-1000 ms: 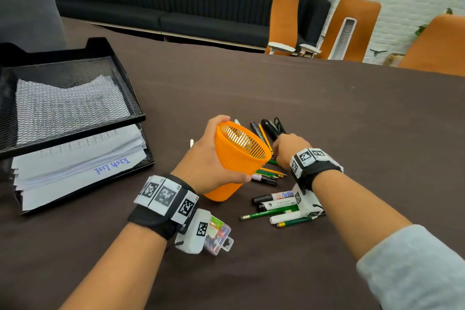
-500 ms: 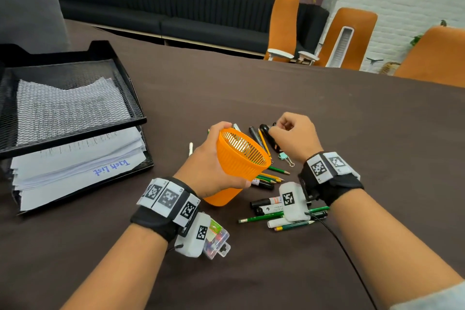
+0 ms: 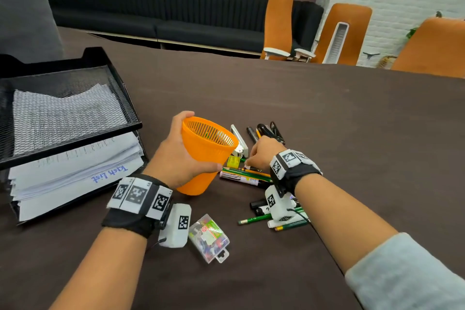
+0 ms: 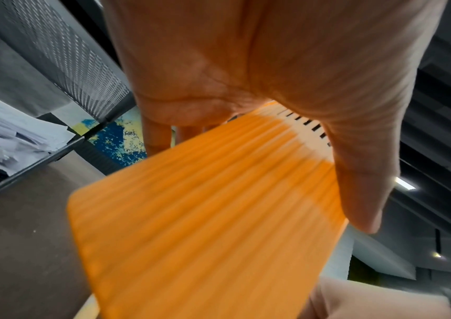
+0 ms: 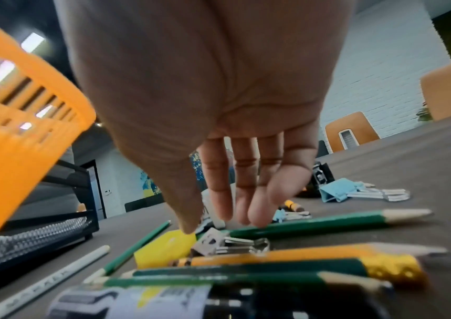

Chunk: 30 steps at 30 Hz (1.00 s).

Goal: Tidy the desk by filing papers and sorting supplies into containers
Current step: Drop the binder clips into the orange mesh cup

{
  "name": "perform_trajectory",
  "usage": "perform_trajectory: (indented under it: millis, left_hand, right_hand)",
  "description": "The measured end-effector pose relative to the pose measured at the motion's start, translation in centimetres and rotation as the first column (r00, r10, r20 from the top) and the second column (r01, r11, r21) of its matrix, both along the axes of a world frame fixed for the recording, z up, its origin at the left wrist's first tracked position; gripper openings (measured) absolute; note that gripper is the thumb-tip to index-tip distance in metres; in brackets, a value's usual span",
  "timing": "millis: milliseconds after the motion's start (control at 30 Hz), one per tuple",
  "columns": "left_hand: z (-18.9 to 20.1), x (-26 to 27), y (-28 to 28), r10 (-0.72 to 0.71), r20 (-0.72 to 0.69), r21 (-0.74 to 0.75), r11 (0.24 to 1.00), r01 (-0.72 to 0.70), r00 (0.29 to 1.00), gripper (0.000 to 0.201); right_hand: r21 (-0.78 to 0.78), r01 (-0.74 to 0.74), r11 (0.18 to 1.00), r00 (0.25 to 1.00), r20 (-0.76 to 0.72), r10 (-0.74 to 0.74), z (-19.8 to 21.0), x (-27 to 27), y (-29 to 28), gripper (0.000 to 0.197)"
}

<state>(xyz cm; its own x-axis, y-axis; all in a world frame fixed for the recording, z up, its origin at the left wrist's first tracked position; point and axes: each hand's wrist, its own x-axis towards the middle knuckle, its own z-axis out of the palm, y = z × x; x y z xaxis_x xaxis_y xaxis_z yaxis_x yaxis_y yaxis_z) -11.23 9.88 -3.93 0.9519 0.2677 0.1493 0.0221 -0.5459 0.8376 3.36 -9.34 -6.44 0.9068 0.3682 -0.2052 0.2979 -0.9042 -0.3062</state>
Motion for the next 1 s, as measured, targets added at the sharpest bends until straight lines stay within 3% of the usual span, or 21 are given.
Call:
perform_trajectory:
  millis: [67, 167, 367, 533, 633, 733, 800, 900, 1000]
  left_hand:
    - [-0.2, 0.1, -0.4, -0.026, -0.002, -0.01, 1.0, 0.026, 1.0, 0.111]
    - [-0.4, 0.2, -1.0, -0.065, -0.011, -0.017, 0.998, 0.065, 0.998, 0.111]
    - [-0.6, 0.4, -1.5, -0.092, -0.018, -0.013, 0.996, 0.091, 0.996, 0.112]
    - [-0.3, 0.1, -1.6, -0.085, -0.022, -0.006, 0.996, 0.085, 0.996, 0.112]
    - [-0.2, 0.1, -1.5, -0.091, -0.021, -0.011, 0.996, 0.091, 0.996, 0.112]
    - [-0.1, 0.1, -1.5, -0.1, -0.029, -0.017, 0.995, 0.1, 0.995, 0.112]
    - [-0.1, 0.2, -1.6, -0.107, -0.03, -0.019, 0.994, 0.106, 0.994, 0.112]
    - [-0.3, 0.3, -2.0, -0.119, -0.042, -0.023, 0.993, 0.118, 0.992, 0.112]
    - [-0.5, 0.4, -2.7, -0.131, -0.051, -0.018, 0.991, 0.13, 0.99, 0.111]
  right_hand:
    - [-0.038, -0.013, 0.999, 1.0, -0.012, 0.012, -0.2, 0.0, 0.5, 0.022]
    - [-0.105, -0.064, 0.992, 0.998, 0.017, 0.066, -0.3, -0.3, 1.0, 0.01]
    - [-0.235, -0.072, 0.969, 0.985, 0.137, 0.106, -0.4, -1.3, 1.1, 0.03]
    - [-0.234, -0.112, 0.966, 0.985, 0.101, 0.139, -0.2, -1.8, 0.3, 0.028]
    - [-0.189, -0.094, 0.977, 0.992, 0.071, 0.109, 0.0, -1.8, -0.5, 0.016]
    - [-0.077, -0.036, 0.996, 0.997, 0.07, 0.042, 0.5, -1.6, -1.7, 0.011]
    - [0.135, 0.046, 0.99, 0.994, 0.093, -0.059, 1.9, -1.4, -2.5, 0.012]
    - [0.477, 0.012, 0.879, 0.966, 0.223, -0.134, 5.6, -2.4, -2.5, 0.012]
    - [0.63, -0.135, 0.765, 0.959, 0.278, -0.06, 8.7, -4.3, -1.3, 0.018]
